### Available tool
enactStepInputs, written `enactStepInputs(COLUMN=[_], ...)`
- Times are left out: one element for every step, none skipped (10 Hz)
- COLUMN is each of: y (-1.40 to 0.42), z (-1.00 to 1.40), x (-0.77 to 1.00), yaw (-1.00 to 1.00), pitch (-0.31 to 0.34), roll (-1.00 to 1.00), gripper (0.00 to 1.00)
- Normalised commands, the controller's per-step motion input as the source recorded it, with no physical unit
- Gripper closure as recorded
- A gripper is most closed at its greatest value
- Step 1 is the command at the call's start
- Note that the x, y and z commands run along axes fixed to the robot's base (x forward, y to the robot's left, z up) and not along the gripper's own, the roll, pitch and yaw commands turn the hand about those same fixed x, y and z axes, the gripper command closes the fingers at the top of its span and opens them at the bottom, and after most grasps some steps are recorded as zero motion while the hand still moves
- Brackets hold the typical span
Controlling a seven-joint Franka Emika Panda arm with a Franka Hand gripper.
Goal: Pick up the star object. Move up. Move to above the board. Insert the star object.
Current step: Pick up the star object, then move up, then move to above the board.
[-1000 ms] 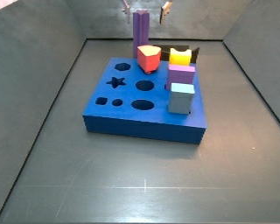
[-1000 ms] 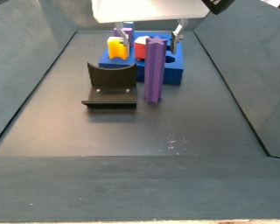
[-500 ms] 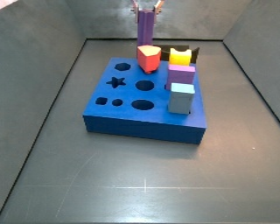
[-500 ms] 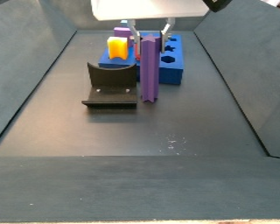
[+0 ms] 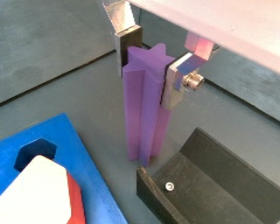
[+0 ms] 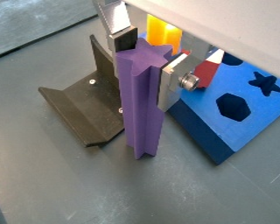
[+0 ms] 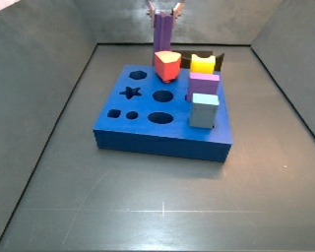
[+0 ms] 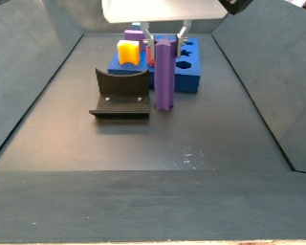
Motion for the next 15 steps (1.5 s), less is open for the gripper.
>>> enactStepInputs(y=[0.0, 0.0, 0.0, 0.02, 0.02, 0.02, 0.01, 0.01, 0.02, 0.02, 0.02, 0.01, 0.01, 0.01, 0.01], z=[0.0, 0.0, 0.83, 0.8, 0.74, 0.57, 0.42, 0.22, 1.0, 0.94, 0.93, 0.88, 0.83, 0.67, 0.51], x=[0.0, 0.0, 0.0, -0.02, -0.02, -0.01, -0.01, 0.0, -1.0, -1.0, -1.0, -1.0, -0.98, -0.83, -0.67], yaw=[0.0, 0.0, 0.0, -0.03, -0.03, -0.03, -0.03, -0.02, 0.17, 0.16, 0.13, 0.07, 0.05, 0.03, 0.02], pitch=[0.0, 0.0, 0.0, 0.013, 0.022, 0.031, 0.042, 0.061, -0.017, -0.042, -0.071, -0.058, -0.043, -0.028, -0.016], roll=[0.0, 0.0, 0.0, 0.01, 0.01, 0.02, 0.02, 0.03, -0.27, -0.26, -0.24, -0.18, -0.16, -0.13, -0.1], gripper=[1.0, 1.0, 1.0, 1.0, 1.0, 1.0, 1.0, 1.0, 1.0, 1.0, 1.0, 1.0, 1.0, 1.0, 1.0])
